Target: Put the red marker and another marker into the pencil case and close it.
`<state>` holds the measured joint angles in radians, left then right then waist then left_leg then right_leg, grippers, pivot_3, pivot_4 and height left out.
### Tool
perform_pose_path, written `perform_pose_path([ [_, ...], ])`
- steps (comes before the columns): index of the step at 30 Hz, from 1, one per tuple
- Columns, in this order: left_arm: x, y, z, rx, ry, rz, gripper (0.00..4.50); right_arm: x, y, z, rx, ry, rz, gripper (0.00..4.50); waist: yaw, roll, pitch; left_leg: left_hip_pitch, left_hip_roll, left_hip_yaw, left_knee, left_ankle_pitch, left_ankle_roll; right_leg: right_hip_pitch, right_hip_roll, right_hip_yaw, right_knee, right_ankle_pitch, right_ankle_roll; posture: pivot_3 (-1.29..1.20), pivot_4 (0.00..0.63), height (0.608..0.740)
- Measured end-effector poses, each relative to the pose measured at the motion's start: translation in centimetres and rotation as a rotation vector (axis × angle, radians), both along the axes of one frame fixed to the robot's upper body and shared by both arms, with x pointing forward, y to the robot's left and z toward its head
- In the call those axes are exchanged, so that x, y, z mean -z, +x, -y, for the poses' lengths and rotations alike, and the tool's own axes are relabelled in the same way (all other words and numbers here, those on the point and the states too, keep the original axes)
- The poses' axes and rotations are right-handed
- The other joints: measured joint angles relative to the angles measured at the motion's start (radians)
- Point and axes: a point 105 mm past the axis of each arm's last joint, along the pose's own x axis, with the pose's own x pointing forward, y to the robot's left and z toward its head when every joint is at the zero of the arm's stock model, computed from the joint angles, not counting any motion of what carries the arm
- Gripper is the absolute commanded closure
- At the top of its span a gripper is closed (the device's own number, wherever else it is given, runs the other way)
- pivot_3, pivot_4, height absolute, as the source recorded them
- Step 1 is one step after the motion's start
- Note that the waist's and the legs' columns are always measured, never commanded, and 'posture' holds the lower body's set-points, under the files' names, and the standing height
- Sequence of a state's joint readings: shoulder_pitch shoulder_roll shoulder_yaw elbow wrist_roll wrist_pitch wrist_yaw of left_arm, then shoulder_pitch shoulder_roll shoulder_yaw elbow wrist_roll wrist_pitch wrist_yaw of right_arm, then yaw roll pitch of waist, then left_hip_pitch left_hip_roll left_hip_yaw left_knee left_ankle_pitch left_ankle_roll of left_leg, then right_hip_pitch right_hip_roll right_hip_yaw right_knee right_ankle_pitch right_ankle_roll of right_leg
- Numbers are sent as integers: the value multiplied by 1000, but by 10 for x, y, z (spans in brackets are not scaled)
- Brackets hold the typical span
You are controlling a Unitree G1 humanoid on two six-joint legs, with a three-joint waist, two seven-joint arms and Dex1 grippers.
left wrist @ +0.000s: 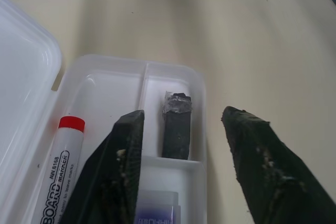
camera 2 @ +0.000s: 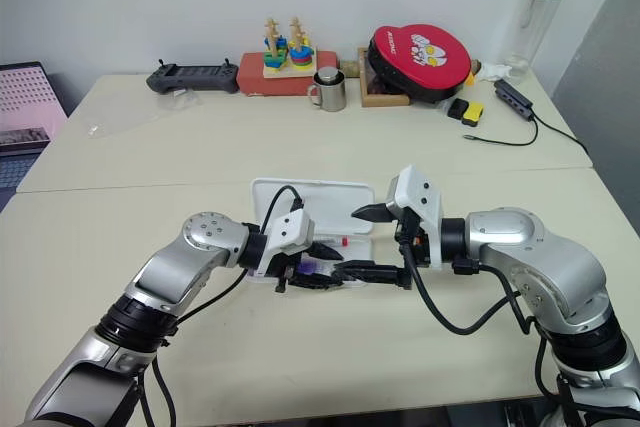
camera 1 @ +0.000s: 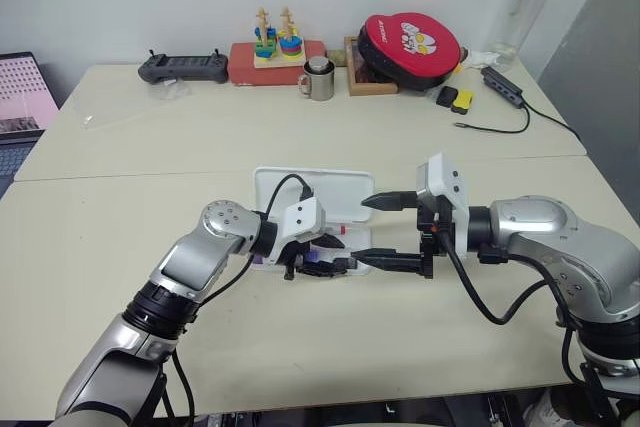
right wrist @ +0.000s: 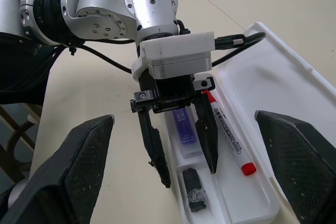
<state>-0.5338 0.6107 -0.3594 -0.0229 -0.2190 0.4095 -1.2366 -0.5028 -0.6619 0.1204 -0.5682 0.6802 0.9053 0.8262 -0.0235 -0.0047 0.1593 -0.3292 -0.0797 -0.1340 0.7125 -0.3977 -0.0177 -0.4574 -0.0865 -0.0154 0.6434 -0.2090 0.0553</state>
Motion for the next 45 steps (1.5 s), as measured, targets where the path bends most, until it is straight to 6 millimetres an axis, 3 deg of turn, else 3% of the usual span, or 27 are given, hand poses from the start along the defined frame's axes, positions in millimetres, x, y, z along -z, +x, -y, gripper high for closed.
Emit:
perform_pose_path([
  [5, -10, 0, 1, -35, -45, -9, 139, -3, 6, -1, 9, 25, 4, 0, -1, 0, 0, 0, 0, 0, 0, 0, 0, 0, 0, 1, 0, 0, 0, 0, 150, 740],
  [8, -40, 2, -8, -110, -153, 23, 43, -13, 26, 1, 65, 60, 34, 0, -3, -1, 0, 0, 1, 0, 0, 0, 0, 0, 0, 1, 0, 0, 0, 0, 150, 740],
  [11, -62, 3, -35, -254, -246, 29, 43, -28, 55, 3, 138, 88, 82, 0, -11, 0, 0, 1, 2, 1, -1, 0, 0, -1, 1, 1, 1, 0, 0, 0, 150, 740],
  [15, -76, -3, -60, -387, -327, -3, 0, -32, 87, 3, 221, 87, 85, 738, -6, 0, 0, 1, 1, 0, 0, 0, 0, -1, 0, 1, 0, 0, 0, 0, 150, 740],
  [16, -77, -9, -73, -439, -339, -4, 0, -31, 99, -6, 229, 82, 74, 957, -8, -1, 0, 1, 1, 1, 0, 0, 0, -1, 0, 1, 0, 0, 0, 0, 150, 740],
  [18, -77, -12, -88, -508, -339, -2, 0, -31, 118, -6, 276, 54, 81, 1546, -9, 0, 0, 1, 1, 1, -1, 0, 0, -1, 0, 1, 0, 0, 0, 0, 150, 740],
  [26, -85, -18, -118, -626, -363, 31, 0, -12, 159, -20, 357, -78, 76, 3587, -10, 0, 1, 0, 1, -1, -1, 0, 0, -1, 0, 0, 0, 0, 0, 0, 150, 740],
  [30, -87, -26, -125, -647, -374, 20, 0, 4, 159, -22, 315, -146, 54, 4479, -12, 0, 1, 0, 1, -1, -1, 0, 0, -1, 0, 0, 0, 0, 0, 0, 150, 740],
  [36, -90, -30, -122, -637, -374, 18, 0, 15, 139, -33, 163, -183, 36, 4479, -12, 0, 1, 0, 1, -1, -1, 0, 0, -1, 0, 0, 0, 0, 0, 0, 150, 740],
  [45, -79, -42, -126, -622, -305, -58, 0, 28, 75, -39, -142, -274, 67, 4479, -8, 1, 1, 0, 1, -1, -2, 0, 0, -1, 0, 0, 0, 0, 0, 0, 150, 740],
])
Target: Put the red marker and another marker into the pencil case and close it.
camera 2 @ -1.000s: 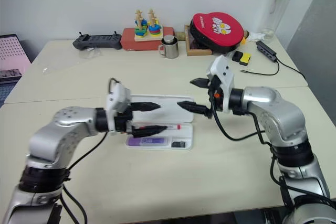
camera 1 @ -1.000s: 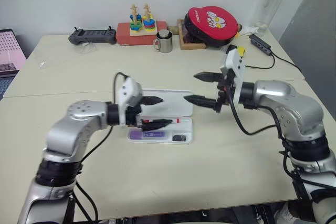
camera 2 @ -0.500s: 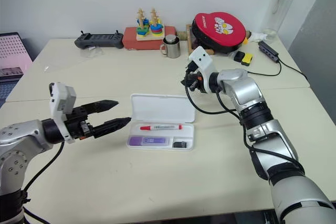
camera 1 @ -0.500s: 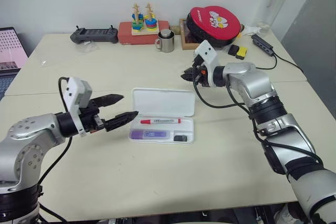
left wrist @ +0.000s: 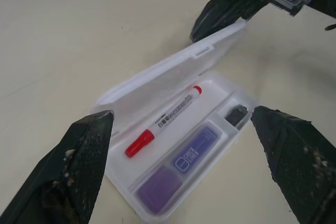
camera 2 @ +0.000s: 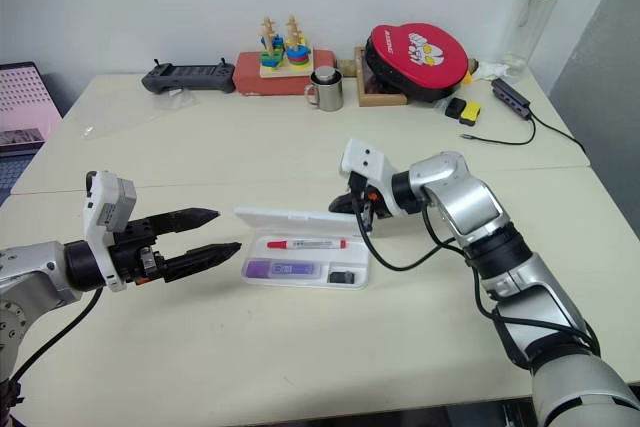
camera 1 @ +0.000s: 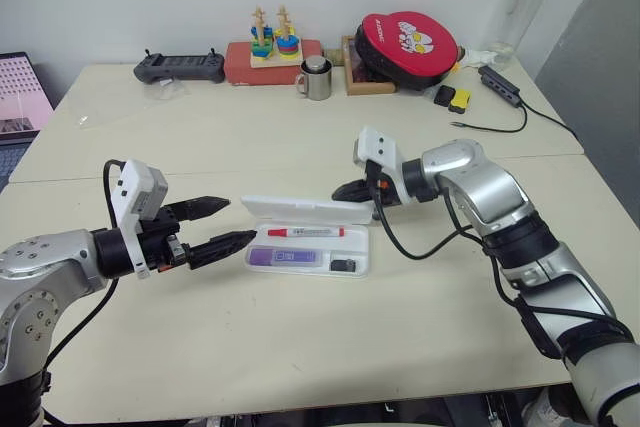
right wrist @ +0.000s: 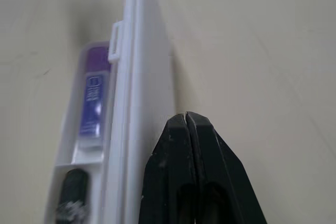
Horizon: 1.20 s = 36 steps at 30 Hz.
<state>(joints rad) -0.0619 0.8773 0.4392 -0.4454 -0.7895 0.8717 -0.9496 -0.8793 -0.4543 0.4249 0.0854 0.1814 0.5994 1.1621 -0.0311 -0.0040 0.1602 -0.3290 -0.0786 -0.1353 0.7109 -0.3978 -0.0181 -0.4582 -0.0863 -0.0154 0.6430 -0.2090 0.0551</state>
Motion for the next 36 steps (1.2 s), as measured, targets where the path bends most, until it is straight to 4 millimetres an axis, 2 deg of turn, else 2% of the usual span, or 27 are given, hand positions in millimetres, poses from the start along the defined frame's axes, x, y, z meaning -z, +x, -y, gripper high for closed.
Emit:
perform_pose_path([
  [3, 0, -4, 2, 23, 20, -10, 0, 19, -20, -6, -77, -73, -3, 4479, -1, 0, 0, 0, 0, 1, 0, 0, 0, 0, 0, 1, 0, 0, 0, 0, 150, 740],
  [6, 3, -9, 3, 44, 34, -30, 0, 39, -29, -10, -93, -140, -2, 4479, -1, 0, 0, 0, 0, 1, 0, 0, 0, 0, 0, 1, 0, 0, 0, 0, 150, 740],
  [8, 7, -11, 3, 46, 37, -47, 0, 45, -29, -11, -85, -156, 7, 4479, -1, 0, 0, 0, 0, 1, 0, 0, 0, 0, 0, 1, 0, 0, 0, 0, 150, 740],
  [17, 12, -6, 9, 48, 49, -41, 0, 48, -27, -10, -30, -125, -5, 4479, 2, 0, 0, 1, 0, 0, 0, 0, 0, 1, 0, 0, 0, 0, 0, 0, 150, 740],
  [20, 11, 9, 4, -23, 26, -8, 0, 46, -25, -5, 38, 3, -77, 4479, 8, -1, 0, 1, 0, 0, 1, 0, 0, 1, 0, 0, 0, 0, 0, 0, 150, 740],
  [22, 12, 25, -8, -130, 1, 16, 0, 30, -26, 2, 80, 144, -113, 4317, 6, 0, 0, 1, 0, 0, 1, 0, 0, 1, 0, 0, 0, 0, 0, 0, 150, 740],
  [24, 17, 36, -22, -217, 13, 27, 0, 11, -23, 16, 144, 226, -98, 3994, 4, 0, 0, 1, 0, 0, 0, 0, 0, 0, 0, 0, 0, 0, 0, 0, 150, 740],
  [26, 23, 42, -33, -280, 20, 18, 0, 2, -14, 35, 240, 260, -83, 3526, 4, 0, 0, 1, 0, 0, 0, 0, 0, 0, 0, -1, 0, 0, 0, 0, 150, 740],
  [27, 30, 45, -41, -322, 31, 15, 0, 1, -5, 55, 349, 283, -79, 3232, 5, 0, 0, 1, 0, 0, 0, 0, 0, 0, 0, -1, 0, 0, 0, 0, 150, 740],
  [32, 45, 54, -67, -440, 48, 23, 0, 6, 17, 116, 676, 360, -62, 1926, 5, 0, 0, 1, 0, 1, 0, 0, 0, 0, 0, 0, 0, 0, 0, 0, 150, 740],
  [36, 59, 56, -88, -514, 64, 8, 0, 27, 14, 152, 845, 373, -92, 1017, 5, 0, 0, 1, 0, 2, 0, 0, 0, 0, 0, 0, 0, 0, 0, 0, 150, 740],
])
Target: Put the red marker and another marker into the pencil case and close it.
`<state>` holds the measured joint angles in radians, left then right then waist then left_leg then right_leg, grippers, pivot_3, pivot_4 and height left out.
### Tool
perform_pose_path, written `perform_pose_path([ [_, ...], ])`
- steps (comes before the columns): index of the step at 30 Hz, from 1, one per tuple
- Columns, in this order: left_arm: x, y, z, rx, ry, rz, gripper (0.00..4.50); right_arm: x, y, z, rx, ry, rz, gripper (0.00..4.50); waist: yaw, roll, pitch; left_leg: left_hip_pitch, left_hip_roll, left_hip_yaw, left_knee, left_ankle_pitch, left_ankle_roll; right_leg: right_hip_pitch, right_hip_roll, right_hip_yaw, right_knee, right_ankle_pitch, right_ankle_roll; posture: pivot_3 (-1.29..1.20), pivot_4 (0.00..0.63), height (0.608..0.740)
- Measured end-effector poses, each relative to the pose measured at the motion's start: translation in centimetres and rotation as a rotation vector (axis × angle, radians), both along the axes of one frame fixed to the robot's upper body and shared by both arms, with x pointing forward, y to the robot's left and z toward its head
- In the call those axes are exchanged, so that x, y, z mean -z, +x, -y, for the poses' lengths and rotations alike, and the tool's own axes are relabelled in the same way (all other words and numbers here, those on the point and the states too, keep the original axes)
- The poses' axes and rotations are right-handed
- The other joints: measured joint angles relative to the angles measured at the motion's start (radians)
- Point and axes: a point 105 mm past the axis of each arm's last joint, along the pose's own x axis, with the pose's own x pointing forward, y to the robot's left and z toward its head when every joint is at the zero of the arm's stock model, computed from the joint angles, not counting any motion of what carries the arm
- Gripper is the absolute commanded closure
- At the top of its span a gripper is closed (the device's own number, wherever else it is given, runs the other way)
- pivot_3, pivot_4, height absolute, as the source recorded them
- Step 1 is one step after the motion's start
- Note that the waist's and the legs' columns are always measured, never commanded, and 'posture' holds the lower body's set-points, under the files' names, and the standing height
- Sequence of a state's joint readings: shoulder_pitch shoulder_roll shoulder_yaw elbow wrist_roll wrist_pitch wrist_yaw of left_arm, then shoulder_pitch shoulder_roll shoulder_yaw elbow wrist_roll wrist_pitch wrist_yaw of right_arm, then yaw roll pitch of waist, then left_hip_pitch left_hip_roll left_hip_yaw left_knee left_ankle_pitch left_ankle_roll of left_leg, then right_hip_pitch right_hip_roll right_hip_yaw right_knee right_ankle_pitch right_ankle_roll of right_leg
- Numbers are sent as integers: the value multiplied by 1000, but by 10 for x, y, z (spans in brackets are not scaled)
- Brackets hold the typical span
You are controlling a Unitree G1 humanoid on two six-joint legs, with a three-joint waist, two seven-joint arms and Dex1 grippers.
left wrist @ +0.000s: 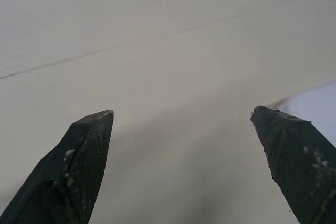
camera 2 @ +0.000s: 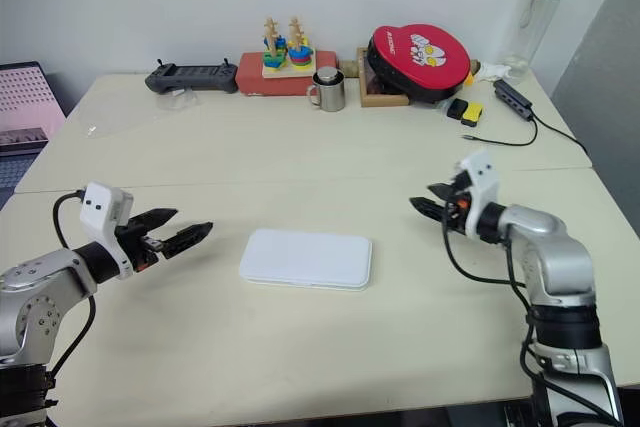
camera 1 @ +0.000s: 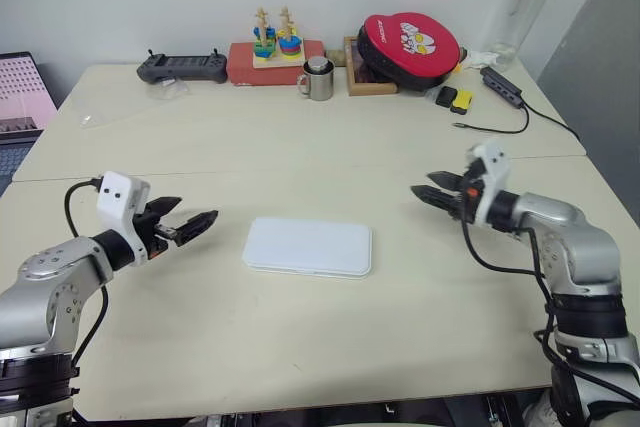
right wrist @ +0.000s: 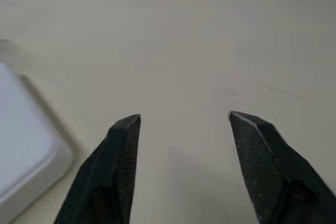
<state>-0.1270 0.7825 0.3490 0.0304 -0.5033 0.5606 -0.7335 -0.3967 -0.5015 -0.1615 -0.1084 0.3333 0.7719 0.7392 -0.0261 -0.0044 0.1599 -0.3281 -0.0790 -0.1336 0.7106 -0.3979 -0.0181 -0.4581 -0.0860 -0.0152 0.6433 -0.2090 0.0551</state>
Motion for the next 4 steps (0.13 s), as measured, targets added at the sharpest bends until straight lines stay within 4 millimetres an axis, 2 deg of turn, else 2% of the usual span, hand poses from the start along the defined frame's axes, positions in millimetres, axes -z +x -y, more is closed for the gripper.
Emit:
perform_pose_path([
  [1, 3, 0, -4, -13, 0, -6, 0, 6, -2, 5, 18, -4, -17, 658, 0, 0, 0, 0, 0, 1, 0, 0, 0, 0, 0, 0, 0, 0, 0, 0, 150, 740],
  [4, 3, 2, -6, -15, 2, 2, 0, 9, -4, 12, 43, -19, -24, 48, 0, 0, 0, 0, 0, 1, 0, 0, 0, 0, 0, 1, 0, 0, 0, 0, 150, 740],
])
